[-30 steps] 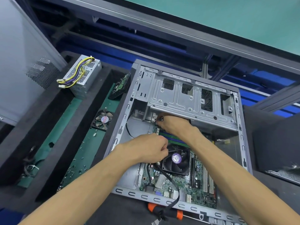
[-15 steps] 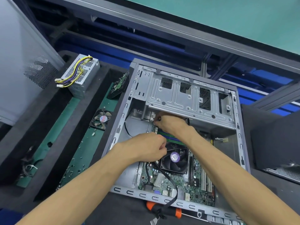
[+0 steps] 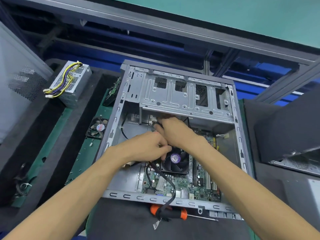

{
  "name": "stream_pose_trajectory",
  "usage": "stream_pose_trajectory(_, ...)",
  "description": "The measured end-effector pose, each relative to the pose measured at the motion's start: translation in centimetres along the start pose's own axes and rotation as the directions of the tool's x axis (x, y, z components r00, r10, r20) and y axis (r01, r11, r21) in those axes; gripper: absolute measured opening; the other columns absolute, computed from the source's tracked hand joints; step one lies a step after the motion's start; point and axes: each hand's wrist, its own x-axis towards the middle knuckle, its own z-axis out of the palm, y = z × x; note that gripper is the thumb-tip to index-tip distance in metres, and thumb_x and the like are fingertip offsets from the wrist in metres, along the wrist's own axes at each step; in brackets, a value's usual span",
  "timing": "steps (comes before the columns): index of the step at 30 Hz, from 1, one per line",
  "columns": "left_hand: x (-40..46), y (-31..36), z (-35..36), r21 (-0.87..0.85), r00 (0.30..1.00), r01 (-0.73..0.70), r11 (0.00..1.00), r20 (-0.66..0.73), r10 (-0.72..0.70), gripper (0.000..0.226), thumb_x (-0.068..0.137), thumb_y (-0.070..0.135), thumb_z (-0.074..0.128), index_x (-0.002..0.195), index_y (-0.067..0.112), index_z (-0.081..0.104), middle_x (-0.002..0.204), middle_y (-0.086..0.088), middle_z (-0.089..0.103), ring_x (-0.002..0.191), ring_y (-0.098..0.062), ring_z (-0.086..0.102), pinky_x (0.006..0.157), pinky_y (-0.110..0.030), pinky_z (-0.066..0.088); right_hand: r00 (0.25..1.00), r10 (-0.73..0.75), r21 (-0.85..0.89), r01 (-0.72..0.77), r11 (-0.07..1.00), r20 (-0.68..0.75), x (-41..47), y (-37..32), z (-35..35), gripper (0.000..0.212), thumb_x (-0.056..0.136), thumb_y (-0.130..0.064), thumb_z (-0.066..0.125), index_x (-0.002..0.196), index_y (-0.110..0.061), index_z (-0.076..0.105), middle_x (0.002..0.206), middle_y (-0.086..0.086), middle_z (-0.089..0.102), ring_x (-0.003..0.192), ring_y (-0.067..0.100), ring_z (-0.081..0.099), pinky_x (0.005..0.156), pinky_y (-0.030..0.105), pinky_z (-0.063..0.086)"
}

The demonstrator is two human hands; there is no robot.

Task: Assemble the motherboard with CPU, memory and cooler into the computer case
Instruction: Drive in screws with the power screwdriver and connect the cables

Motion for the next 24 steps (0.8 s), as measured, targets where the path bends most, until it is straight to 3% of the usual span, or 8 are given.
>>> stream_pose_trajectory(3, -0.3, 0.7, -0.2, -0.165, 0.999, -0.038, 0.986, -0.019, 0.035, 0.04, 0.097, 0.039, 0.056, 0.064, 0.02, 0.069, 0.04, 0.008, 0.046, 0.038, -0.008, 0.036, 0.042, -0.018, 0.028, 0.999, -0.038, 0.105, 0.037, 0.994, 0.005, -3.0, 0.6, -1.8, 0.039, 0.108, -0.031, 0.037, 0.097, -0.006, 0.065, 0.104, 0.016, 0.068, 0.1, 0.033, 0.062, 0.084, 0.04, 0.047)
stream_pose_trajectory(7, 0.1, 2.0, -1.0, -0.345, 0.979, -0.138, 0.928, -0.189, 0.075, 0.039, 0.102, 0.03, 0.051, 0.069, 0.013, 0.064, 0.055, -0.006, 0.05, 0.051, -0.018, 0.04, 0.055, -0.028, 0.031, 0.993, 0.037, 0.305, -0.001, 0.952, -0.111, -7.2, 1.7, -4.5, 0.051, 0.107, -0.042, 0.04, 0.085, -0.013, 0.075, 0.067, 0.001, 0.068, 0.058, 0.007, 0.059, 0.061, 0.024, 0.043)
stream_pose_trajectory(9, 0.4, 2.7, -1.1, -0.344, 0.935, -0.207, 0.916, -0.346, 0.081, 0.039, 0.102, 0.025, 0.05, 0.067, 0.012, 0.06, 0.05, 0.008, 0.05, 0.048, -0.009, 0.039, 0.053, -0.024, 0.032, 0.996, 0.068, 0.594, -0.085, 0.8, 0.052, -8.8, 1.4, -5.3, 0.057, 0.106, -0.048, 0.04, 0.082, -0.011, 0.077, 0.076, 0.002, 0.076, 0.063, 0.011, 0.069, 0.059, 0.023, 0.049)
stream_pose_trajectory(11, 0.8, 3.1, -1.1, -0.365, 0.873, -0.224, 0.904, -0.488, 0.019, 0.042, 0.102, 0.028, 0.05, 0.065, 0.011, 0.056, 0.048, 0.01, 0.044, 0.047, -0.006, 0.036, 0.05, -0.022, 0.029, 0.973, -0.046, 0.757, -0.145, 0.637, 0.226, -10.1, 0.9, -5.7, 0.062, 0.105, -0.053, 0.038, 0.085, -0.01, 0.077, 0.09, 0.002, 0.079, 0.078, 0.023, 0.074, 0.061, 0.026, 0.054)
stream_pose_trajectory(14, 1.3, 3.0, -1.3, -0.387, 0.792, -0.191, 0.902, -0.604, -0.091, 0.045, 0.102, 0.034, 0.05, 0.063, 0.013, 0.056, 0.045, 0.009, 0.047, 0.045, -0.01, 0.038, 0.051, -0.029, 0.033, 0.905, -0.313, 0.797, -0.046, 0.602, 0.288, -11.5, 0.6, -5.6, 0.052, 0.103, -0.056, 0.04, 0.095, -0.021, 0.078, 0.108, 0.007, 0.077, 0.099, 0.033, 0.071, 0.079, 0.039, 0.057)
stream_pose_trajectory(17, 1.7, 2.8, -1.8, -0.333, 0.759, -0.154, 0.93, -0.642, -0.104, 0.046, 0.102, 0.038, 0.048, 0.063, 0.015, 0.055, 0.041, 0.011, 0.047, 0.04, -0.011, 0.034, 0.044, -0.026, 0.029, 0.824, -0.501, 0.854, 0.041, 0.518, 0.264, -12.3, 1.1, -5.5, 0.025, 0.105, -0.028, 0.053, 0.092, -0.018, 0.072, 0.112, 0.01, 0.075, 0.098, 0.02, 0.071, 0.079, 0.025, 0.053)
stream_pose_trajectory(21, 1.8, 1.9, -2.5, -0.274, 0.762, -0.118, 0.954, -0.641, -0.09, 0.045, 0.102, 0.039, 0.047, 0.062, 0.019, 0.055, 0.04, 0.01, 0.046, 0.037, -0.007, 0.033, 0.042, -0.02, 0.027, 0.883, -0.412, 0.921, -0.058, 0.385, 0.227, -12.6, 2.9, -5.9, 0.021, 0.102, -0.02, 0.057, 0.082, -0.015, 0.064, 0.069, -0.001, 0.064, 0.062, 0.016, 0.057, 0.063, 0.023, 0.047)
stream_pose_trajectory(24, 1.7, 1.3, -3.1, -0.275, 0.799, -0.112, 0.955, -0.597, -0.079, 0.045, 0.1, 0.039, 0.049, 0.06, 0.019, 0.057, 0.041, 0.008, 0.046, 0.039, -0.007, 0.035, 0.042, -0.017, 0.028, 0.963, -0.212, 0.941, -0.092, 0.327, 0.168, -12.2, 5.0, -6.3, 0.025, 0.104, -0.024, 0.054, 0.086, -0.018, 0.071, 0.061, -0.007, 0.043, 0.054, 0.011, 0.041, 0.052, 0.019, 0.036)
